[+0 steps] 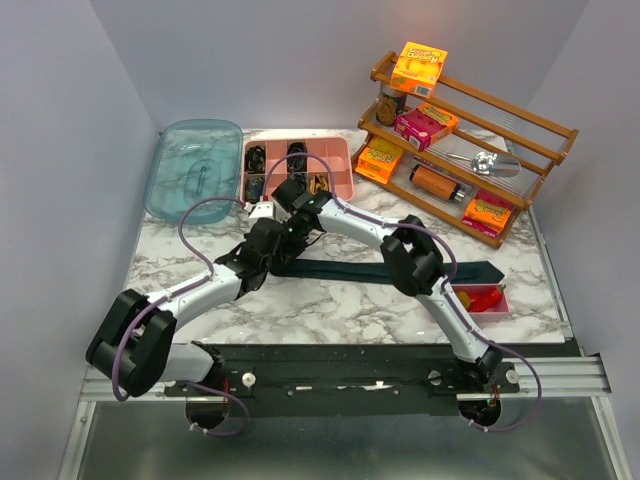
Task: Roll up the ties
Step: Roll the tie at the center of the board.
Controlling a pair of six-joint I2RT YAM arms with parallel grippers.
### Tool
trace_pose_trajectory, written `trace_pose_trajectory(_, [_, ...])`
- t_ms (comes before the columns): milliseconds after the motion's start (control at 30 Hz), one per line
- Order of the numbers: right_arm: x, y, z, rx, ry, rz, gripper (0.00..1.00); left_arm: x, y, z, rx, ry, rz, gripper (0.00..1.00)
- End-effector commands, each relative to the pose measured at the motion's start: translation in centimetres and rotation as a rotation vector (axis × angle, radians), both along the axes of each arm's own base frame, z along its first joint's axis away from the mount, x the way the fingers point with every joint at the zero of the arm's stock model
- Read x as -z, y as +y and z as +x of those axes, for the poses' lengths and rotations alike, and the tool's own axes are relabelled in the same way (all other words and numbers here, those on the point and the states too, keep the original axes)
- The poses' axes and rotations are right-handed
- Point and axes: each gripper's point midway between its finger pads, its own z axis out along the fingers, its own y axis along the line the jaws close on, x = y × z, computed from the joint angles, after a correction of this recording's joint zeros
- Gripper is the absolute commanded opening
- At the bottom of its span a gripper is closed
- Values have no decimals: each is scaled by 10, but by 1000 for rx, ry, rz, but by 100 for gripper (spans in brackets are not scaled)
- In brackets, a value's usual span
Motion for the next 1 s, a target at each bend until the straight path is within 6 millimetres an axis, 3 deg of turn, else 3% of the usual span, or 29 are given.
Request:
trace_pose_trajectory(0, [6, 12, -15, -30, 45, 36, 1, -9, 1, 5, -16, -26, 75, 0])
trace_pose_trajectory(233, [-19, 16, -13, -33, 27, 71, 1, -9, 21, 0, -84, 0, 189, 0])
trace_pose_trajectory(400, [-49, 7, -6, -17, -24, 94, 1, -9, 34, -2, -142, 22, 263, 0])
trace_pose_trajectory(533, [-59, -5, 3, 12, -61, 82, 1, -17, 35, 3, -179, 21, 311, 0])
trace_pose_trajectory(800, [-55, -49, 19, 91, -86, 1, 1, -12, 22, 1, -145, 34, 405, 0])
trace_pose_trajectory(967, [-38, -85, 22, 160, -92, -100, 1, -13, 9, 0, -117, 22, 468, 0])
